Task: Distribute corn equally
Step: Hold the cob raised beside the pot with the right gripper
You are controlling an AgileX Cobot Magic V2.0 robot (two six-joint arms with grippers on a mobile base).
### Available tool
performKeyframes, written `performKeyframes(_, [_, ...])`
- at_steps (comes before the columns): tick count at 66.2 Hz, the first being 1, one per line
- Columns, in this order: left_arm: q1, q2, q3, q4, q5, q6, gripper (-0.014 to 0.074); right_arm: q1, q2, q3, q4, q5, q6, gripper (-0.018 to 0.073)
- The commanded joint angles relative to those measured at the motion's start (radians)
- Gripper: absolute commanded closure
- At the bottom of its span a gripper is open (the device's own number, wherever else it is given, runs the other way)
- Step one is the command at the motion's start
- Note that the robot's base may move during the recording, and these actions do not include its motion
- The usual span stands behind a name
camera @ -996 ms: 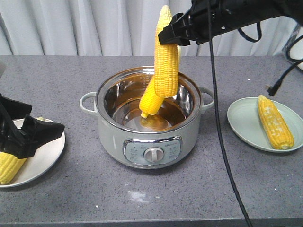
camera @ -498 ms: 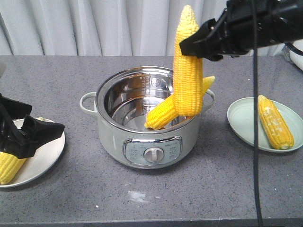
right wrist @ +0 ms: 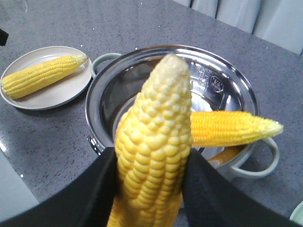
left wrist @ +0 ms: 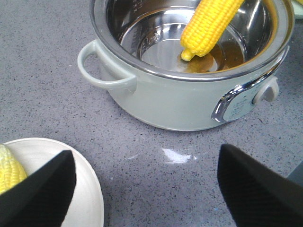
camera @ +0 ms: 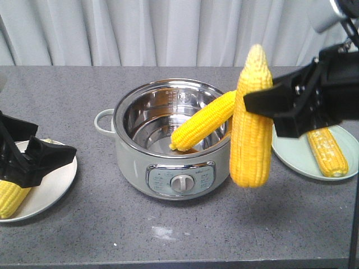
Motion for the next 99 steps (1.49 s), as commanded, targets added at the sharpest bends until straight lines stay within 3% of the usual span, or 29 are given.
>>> performKeyframes(1, [-0.006, -0.016, -0.024, -0.034, -0.053, 0.003, 0.0006, 0.001, -0.05, 0.018, 0.034, -0.075, -0.004, 0.0356])
performKeyframes(65, [-0.006, -0.016, -0.024, -0.034, -0.053, 0.003, 0.0006, 0.001, -0.083, 0.063, 0.03, -0.049, -0.005, 0.0356])
performKeyframes(99, [-0.006, -0.014, -0.024, -0.035, -0.181, 0.002, 0.0006, 0.001, -0.083, 0.063, 0.03, -0.046, -0.005, 0.0356])
